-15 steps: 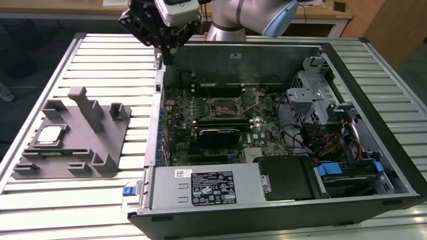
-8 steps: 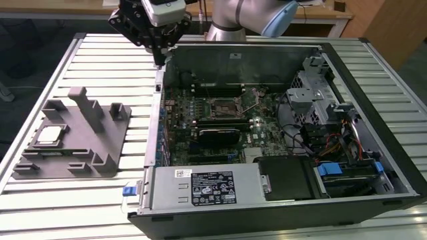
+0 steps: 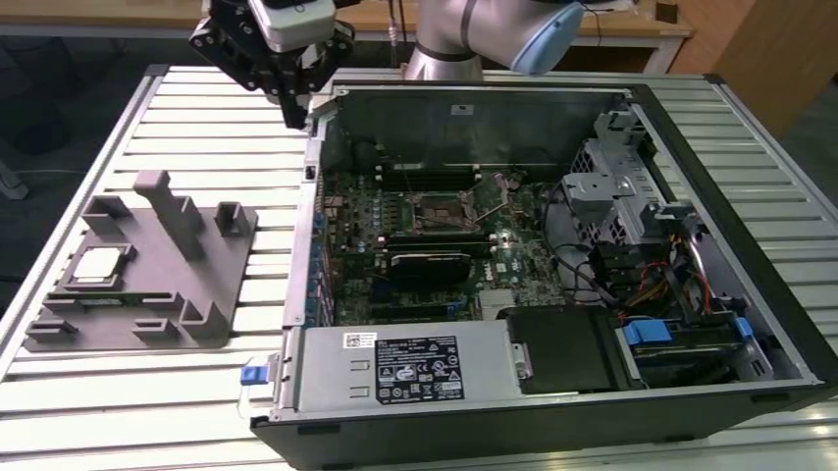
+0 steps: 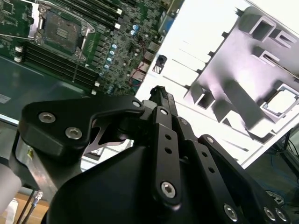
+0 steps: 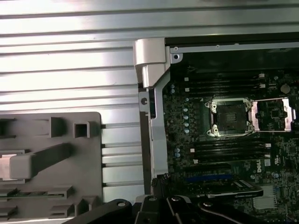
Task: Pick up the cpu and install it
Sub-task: 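Reach for the cpu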
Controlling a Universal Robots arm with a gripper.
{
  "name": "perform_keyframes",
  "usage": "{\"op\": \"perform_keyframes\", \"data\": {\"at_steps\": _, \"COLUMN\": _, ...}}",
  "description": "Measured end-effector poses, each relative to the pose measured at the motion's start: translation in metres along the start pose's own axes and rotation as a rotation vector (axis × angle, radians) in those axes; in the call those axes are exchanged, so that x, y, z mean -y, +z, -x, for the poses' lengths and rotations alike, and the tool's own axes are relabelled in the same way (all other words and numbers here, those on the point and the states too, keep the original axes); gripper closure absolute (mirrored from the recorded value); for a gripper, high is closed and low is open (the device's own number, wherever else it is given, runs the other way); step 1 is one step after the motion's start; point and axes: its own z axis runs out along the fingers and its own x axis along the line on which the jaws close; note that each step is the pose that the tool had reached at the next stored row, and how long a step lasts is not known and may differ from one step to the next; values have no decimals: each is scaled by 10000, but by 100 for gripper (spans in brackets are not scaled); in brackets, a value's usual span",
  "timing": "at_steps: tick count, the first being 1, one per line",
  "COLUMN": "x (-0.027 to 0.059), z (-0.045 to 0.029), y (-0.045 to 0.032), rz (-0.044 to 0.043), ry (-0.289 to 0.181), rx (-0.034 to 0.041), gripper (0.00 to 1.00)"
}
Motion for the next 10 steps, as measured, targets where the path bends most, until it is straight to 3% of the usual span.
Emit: {"op": "perform_keyframes", "data": {"at_steps": 10, "x": 16, "z": -216, "y": -7, "rz": 1, "ry": -1, "rx": 17, "gripper": 89}}
